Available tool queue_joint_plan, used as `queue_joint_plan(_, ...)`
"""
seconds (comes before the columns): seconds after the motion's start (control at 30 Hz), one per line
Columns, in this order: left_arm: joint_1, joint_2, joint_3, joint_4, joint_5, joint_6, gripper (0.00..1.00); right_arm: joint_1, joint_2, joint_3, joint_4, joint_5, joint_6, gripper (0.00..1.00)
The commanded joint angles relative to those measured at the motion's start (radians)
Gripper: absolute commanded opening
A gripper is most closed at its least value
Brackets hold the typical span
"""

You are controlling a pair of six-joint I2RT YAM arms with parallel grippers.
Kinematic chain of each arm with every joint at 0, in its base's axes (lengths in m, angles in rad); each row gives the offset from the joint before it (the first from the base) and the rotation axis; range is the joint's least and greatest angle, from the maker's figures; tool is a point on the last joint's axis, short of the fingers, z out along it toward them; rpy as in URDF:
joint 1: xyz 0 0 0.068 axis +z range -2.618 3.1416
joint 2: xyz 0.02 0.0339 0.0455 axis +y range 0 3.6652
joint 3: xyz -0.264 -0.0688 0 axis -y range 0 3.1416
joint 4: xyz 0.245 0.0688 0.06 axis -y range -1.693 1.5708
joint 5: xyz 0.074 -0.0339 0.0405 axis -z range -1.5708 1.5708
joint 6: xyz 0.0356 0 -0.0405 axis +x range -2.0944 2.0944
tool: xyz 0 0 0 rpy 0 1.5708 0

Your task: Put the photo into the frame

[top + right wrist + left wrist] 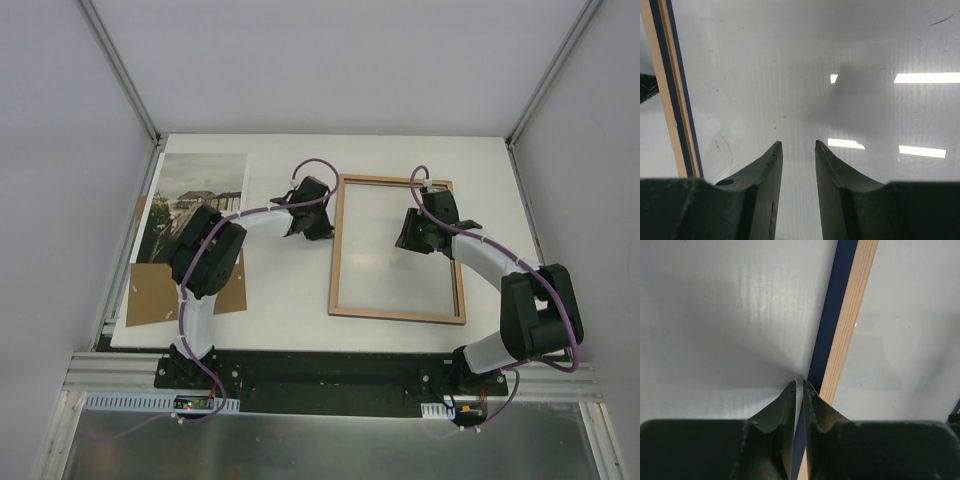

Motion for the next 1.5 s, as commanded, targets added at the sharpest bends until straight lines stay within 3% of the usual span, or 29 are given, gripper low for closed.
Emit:
queue_joint_plan(0.0,-0.049,0.009,-0.007,-0.025,0.024,-0.033,0.1,-0.003,-0.043,-0.011,-0.002,0.014,-0.01,0.35)
queue_joint_plan(0.37,-0.086,-0.035,-0.098,-0.013,0.018,-0.033,0.1,-0.004,-0.036,-0.011,-0.002,0.011,-0.013,0.35)
queue_joint_plan(0.5,-0.072,-0.079,-0.09,-0.024,-0.003,0.001,0.15,-0.003,-0.034,-0.009,-0.002,0.013,-0.013,0.35)
queue_joint_plan(0.7,0.015,-0.325,-0.177,-0.09,-0.054,0.053,0.31,-0.001,-0.037,-0.011,0.0,-0.003,-0.018,0.36)
queue_joint_plan(0.8,0.085,-0.484,-0.287,-0.149,-0.155,0.035,0.38,0.031,-0.037,0.005,0.006,-0.021,-0.015,0.38)
queue_joint_plan(0.93,0.269,-0.607,-0.371,-0.235,-0.181,-0.002,0.46,0.101,0.012,0.078,-0.019,-0.024,-0.001,0.42)
queue_joint_plan(1.0,0.309,-0.604,-0.328,-0.307,-0.265,0.03,0.54,0.12,0.042,0.123,-0.005,-0.061,0.03,0.44)
queue_joint_plan(1.13,0.397,-0.566,-0.269,-0.407,-0.273,0.05,0.64,0.178,0.131,0.244,0.038,-0.127,0.077,0.52)
queue_joint_plan(1.27,0.51,-0.555,-0.265,-0.415,-0.244,0.038,0.66,0.219,0.24,0.379,0.035,-0.185,0.103,0.52)
queue_joint_plan(1.47,0.596,-0.388,-0.144,-0.481,-0.281,0.093,0.68,0.221,0.23,0.368,0.036,-0.174,0.093,0.52)
